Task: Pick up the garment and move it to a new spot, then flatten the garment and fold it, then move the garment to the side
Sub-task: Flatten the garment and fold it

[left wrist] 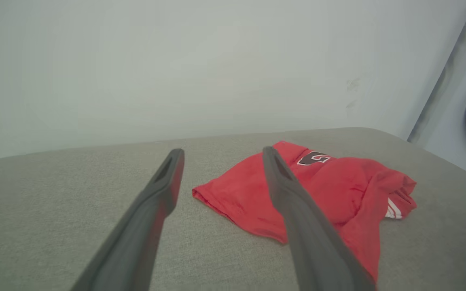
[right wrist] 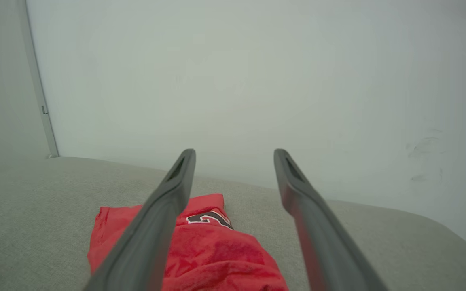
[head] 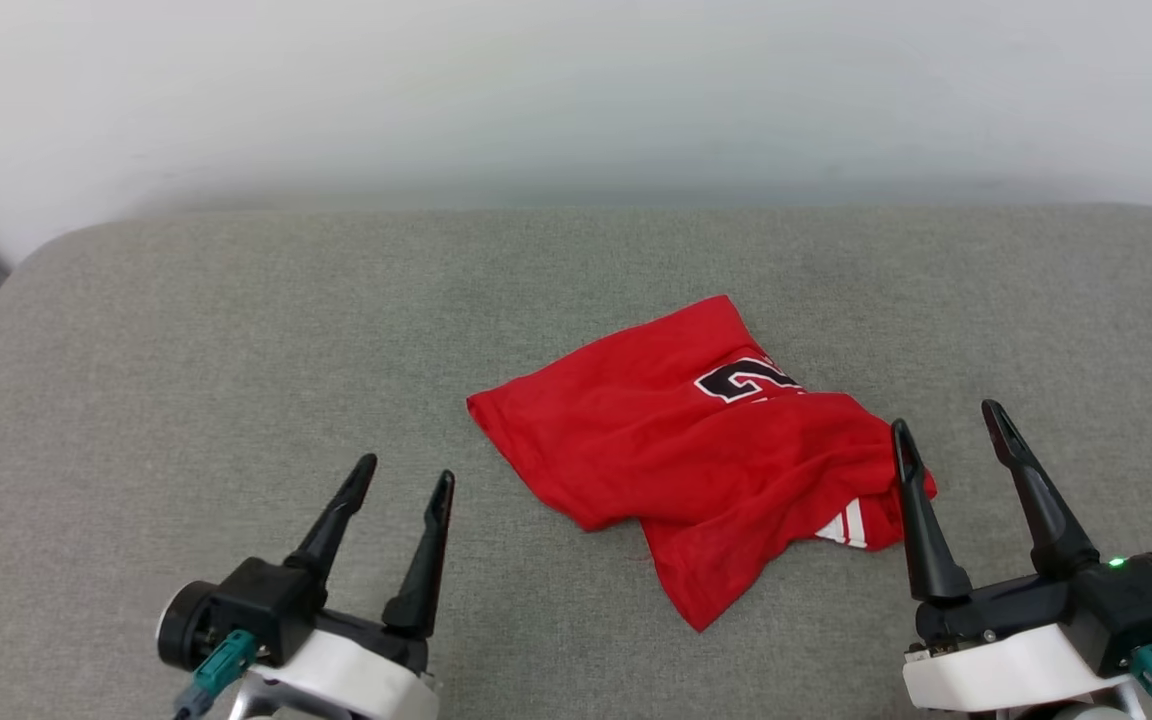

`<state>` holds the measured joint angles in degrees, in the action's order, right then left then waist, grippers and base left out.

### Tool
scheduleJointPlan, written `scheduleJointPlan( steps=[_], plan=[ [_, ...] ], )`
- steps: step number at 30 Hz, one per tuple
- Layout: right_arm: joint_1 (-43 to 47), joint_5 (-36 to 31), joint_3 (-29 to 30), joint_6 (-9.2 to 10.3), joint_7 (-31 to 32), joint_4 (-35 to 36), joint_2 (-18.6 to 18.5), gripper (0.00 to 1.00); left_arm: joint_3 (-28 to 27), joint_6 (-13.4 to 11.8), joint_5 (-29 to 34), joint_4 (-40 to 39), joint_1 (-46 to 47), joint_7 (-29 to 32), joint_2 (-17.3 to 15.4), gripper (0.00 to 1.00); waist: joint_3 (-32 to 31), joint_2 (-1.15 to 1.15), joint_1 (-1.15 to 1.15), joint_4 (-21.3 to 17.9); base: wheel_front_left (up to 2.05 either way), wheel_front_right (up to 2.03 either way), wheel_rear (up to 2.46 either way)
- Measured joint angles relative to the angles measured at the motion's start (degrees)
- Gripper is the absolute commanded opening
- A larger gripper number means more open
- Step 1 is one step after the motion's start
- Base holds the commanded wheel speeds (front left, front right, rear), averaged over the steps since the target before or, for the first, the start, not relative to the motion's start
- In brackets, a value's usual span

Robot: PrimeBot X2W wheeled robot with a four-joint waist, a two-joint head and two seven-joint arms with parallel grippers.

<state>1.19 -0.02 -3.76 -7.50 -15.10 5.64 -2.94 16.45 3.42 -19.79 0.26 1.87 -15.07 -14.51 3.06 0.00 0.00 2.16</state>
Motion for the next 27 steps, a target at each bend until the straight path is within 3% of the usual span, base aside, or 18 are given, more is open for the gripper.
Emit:
scheduleJointPlan(
  steps=[5,12,17,22,27],
  plan=[
    [-0.5,-0.1,0.1,0.00,0.0,0.4,0.0,1.00,2.5,1.1,-0.2,3.4,5.3,5.4,0.0,1.00,2.1,0.00,0.00,-0.9,0.00,0.00,0.00],
    [-2.3,-0.7,-0.5,0.00,0.0,0.8,0.0,1.00,6.1,2.3,-2.0,9.6,17.3,24.5,-0.4,1.00,6.9,0.00,0.00,-2.4,0.00,0.00,0.00],
    [-3.9,-1.0,-0.6,0.00,0.0,1.1,0.0,1.00,8.8,3.2,-2.7,14.5,25.8,37.8,-2.5,1.00,10.9,0.00,0.00,-3.7,0.00,0.00,0.00],
    [-4.8,-1.0,-0.5,0.00,0.0,1.2,0.0,1.00,9.9,3.5,-4.0,17.7,31.7,44.7,-2.9,1.00,14.3,0.00,0.01,-5.1,0.00,0.00,0.00],
    [-6.0,-1.0,-1.2,0.00,0.0,1.3,0.0,1.00,12.4,3.6,-3.6,20.9,34.0,47.9,-4.0,1.00,16.9,0.00,0.01,-6.3,0.00,0.00,0.00]
  ],
)
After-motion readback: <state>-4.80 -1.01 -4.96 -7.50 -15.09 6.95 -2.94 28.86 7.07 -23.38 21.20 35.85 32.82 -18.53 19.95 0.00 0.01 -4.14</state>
